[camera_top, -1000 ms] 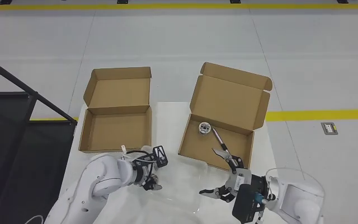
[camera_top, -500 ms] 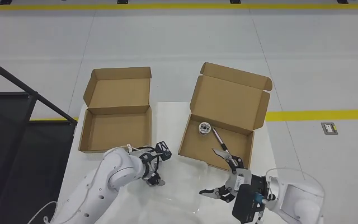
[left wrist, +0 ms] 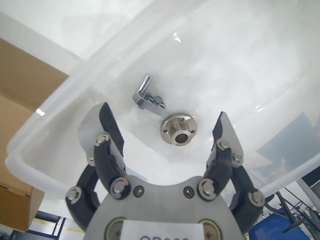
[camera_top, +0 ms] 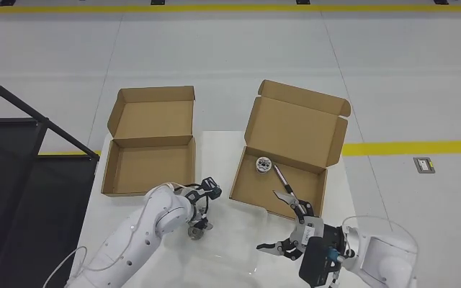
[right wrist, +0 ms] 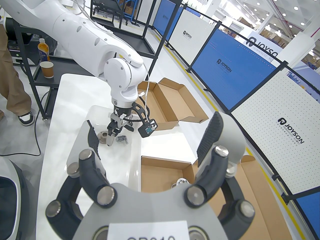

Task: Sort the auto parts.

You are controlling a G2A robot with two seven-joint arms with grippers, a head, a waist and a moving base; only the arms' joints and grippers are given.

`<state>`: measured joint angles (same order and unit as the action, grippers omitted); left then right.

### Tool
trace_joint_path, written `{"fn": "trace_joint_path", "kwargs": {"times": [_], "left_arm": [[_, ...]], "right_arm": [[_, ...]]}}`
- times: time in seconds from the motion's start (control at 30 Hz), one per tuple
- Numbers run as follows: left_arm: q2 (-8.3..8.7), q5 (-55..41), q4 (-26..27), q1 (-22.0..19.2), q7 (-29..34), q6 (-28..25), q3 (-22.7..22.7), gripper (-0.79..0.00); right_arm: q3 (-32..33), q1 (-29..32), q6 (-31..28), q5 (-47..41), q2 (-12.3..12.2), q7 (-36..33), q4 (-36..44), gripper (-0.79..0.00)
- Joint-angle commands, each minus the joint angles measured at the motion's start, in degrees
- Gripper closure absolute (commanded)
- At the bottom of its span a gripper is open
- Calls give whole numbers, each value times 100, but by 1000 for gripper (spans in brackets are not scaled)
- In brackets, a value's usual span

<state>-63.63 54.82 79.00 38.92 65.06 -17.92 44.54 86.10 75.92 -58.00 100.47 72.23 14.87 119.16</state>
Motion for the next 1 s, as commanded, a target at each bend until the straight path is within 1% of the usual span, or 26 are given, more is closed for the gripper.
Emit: {"fn": "trace_joint_path", "kwargs": {"times": [0.0, 0.03, 0.07, 0.27, 0.33, 0.43, 0.47, 0.67, 0.97], "left_arm": [[-29, 4, -85, -42, -52, 32, -26, -628], [-42, 34, -119, -59, -91, 68, -39, -588], [-55, 57, -149, -69, -117, 89, -57, -579], [-120, 295, -241, -126, -106, 199, -179, -557], [-146, 347, -275, -135, -120, 234, -212, -474], [-178, 340, -338, -162, -146, 238, -225, -471], [-186, 338, -353, -169, -152, 241, -227, -434], [-247, 302, -478, -214, -144, 234, -254, -363], [-322, 278, -669, -247, -18, 218, -288, -366]], "right_arm": [[0, 0, 0, 1, 0, 1, 0, -785], [0, 0, 0, 1, 0, 1, 0, -785], [0, 0, 0, 1, 0, 1, 0, -785], [0, 0, 0, 1, 0, 1, 0, -785], [0, 0, 0, 1, 0, 1, 0, -785], [0, 0, 0, 1, 0, 1, 0, -785], [0, 0, 0, 1, 0, 1, 0, -785], [0, 0, 0, 1, 0, 1, 0, -785], [0, 0, 0, 1, 0, 1, 0, -785]]}}
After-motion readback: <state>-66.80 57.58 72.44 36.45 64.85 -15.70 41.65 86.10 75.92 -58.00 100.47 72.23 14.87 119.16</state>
